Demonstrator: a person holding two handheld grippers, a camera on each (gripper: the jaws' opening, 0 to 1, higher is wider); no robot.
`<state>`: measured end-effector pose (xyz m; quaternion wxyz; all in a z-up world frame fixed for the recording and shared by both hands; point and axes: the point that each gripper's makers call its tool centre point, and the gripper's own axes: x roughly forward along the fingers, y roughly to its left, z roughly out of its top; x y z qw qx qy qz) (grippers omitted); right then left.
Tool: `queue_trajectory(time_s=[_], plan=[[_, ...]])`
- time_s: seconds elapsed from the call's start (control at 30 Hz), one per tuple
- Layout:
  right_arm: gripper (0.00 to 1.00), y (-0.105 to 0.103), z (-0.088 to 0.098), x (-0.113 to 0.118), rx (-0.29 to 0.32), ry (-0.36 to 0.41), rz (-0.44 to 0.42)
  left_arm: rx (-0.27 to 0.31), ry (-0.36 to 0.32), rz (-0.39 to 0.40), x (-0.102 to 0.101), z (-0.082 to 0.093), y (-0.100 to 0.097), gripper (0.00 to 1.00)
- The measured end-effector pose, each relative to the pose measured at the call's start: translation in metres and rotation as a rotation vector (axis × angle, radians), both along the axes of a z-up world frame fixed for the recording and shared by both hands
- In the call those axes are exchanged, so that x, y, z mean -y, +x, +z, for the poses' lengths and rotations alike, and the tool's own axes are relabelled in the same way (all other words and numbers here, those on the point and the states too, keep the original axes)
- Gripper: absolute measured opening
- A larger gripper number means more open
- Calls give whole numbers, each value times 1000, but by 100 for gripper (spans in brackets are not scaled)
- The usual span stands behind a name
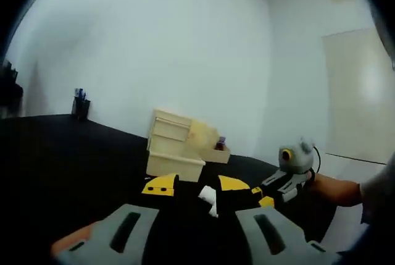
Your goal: Open the drawer, pick up the cosmetic bottles from the table one by one, place them into the drawer, release the gripper, close the drawer, and move the gripper away
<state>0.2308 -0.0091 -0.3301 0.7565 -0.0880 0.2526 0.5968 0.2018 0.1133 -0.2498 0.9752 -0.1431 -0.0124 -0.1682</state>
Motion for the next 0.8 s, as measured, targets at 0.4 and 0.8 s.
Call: queue_trajectory(time_s=[0.4, 0.8], plan=[[7, -5, 26, -12, -35, 53, -24, 1, -9, -4, 0, 0, 1, 27], [6, -6, 21, -25, 193, 13, -62, -1, -18, 0, -3, -2, -1, 27]])
